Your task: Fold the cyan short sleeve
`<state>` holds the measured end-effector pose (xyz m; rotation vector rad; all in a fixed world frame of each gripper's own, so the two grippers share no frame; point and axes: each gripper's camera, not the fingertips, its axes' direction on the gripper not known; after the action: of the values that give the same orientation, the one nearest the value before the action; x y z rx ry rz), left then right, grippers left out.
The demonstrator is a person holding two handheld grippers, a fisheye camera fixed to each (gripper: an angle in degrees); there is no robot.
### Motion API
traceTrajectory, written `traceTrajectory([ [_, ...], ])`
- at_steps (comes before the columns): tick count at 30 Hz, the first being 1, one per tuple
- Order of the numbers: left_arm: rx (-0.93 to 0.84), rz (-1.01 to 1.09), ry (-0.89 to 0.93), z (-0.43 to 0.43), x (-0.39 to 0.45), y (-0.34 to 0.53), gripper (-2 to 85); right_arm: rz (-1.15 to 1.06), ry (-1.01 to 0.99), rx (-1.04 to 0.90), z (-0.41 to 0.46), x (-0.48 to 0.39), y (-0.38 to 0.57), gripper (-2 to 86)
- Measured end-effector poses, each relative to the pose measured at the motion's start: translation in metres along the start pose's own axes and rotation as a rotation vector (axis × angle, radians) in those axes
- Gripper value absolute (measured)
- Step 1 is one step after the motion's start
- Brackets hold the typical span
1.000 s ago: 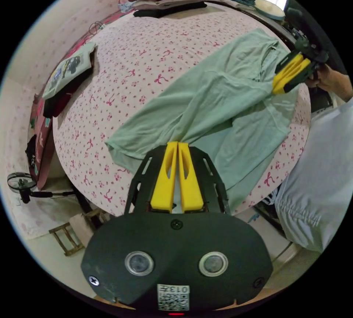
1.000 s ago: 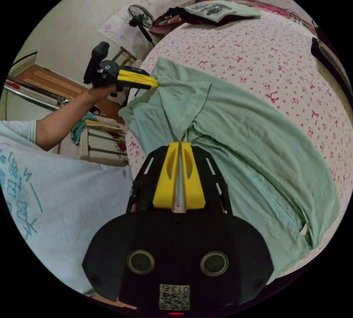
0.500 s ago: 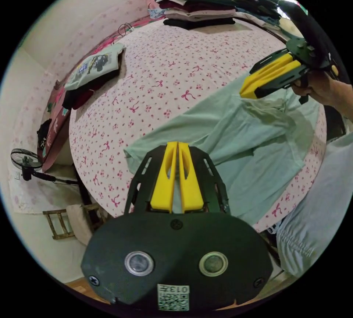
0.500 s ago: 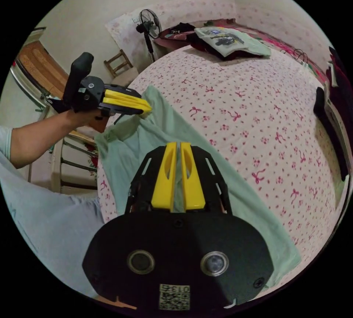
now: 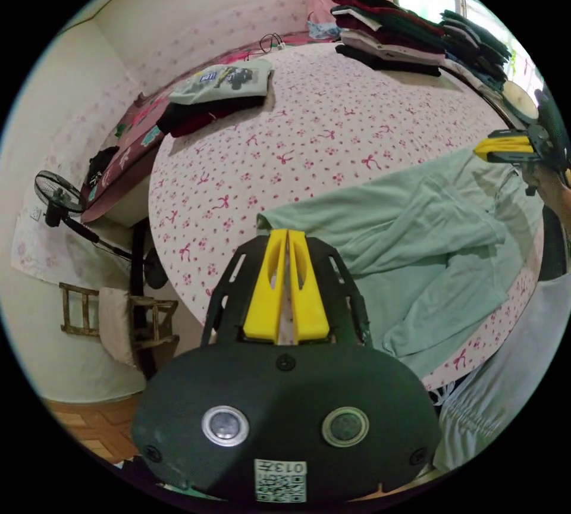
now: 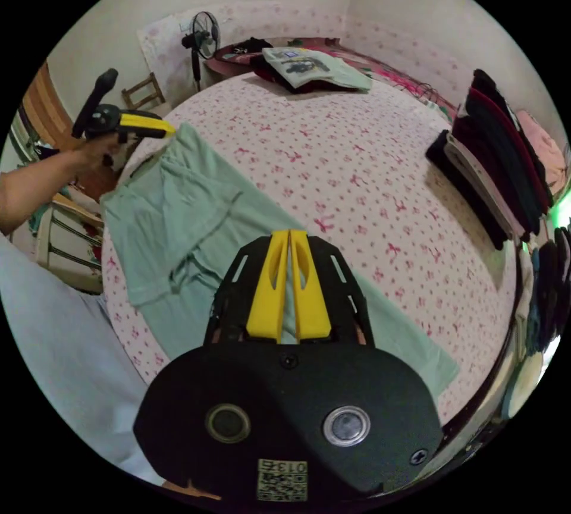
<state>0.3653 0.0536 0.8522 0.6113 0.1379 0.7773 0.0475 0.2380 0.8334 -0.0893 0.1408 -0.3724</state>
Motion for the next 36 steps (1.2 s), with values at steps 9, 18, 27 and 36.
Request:
traceTrajectory([
  [9,-0.051,-0.048,-0.020,-0.010,0.006,-0.005,-0.3,0.257,-0.053,-0.040,-0.014,0.036,0.052,0.1],
  [18,0.049,0.254,0.142,-0.040,0.142,-0.032,-0.3,0.450,0.242,-0.018,-0.060,0.046,0.134,0.3],
  [27,-0.017,0.239,0.076,-0.035,0.162,-0.028,-0.3,0.606,0.230,-0.063,-0.080,0.073,0.186,0.1],
  [36,-0.022,0.220,0.009,-0.033,0.191,-0.013,-0.3,0.461,0.210,-0.054,-0.069,0.046,0.183,0.1],
])
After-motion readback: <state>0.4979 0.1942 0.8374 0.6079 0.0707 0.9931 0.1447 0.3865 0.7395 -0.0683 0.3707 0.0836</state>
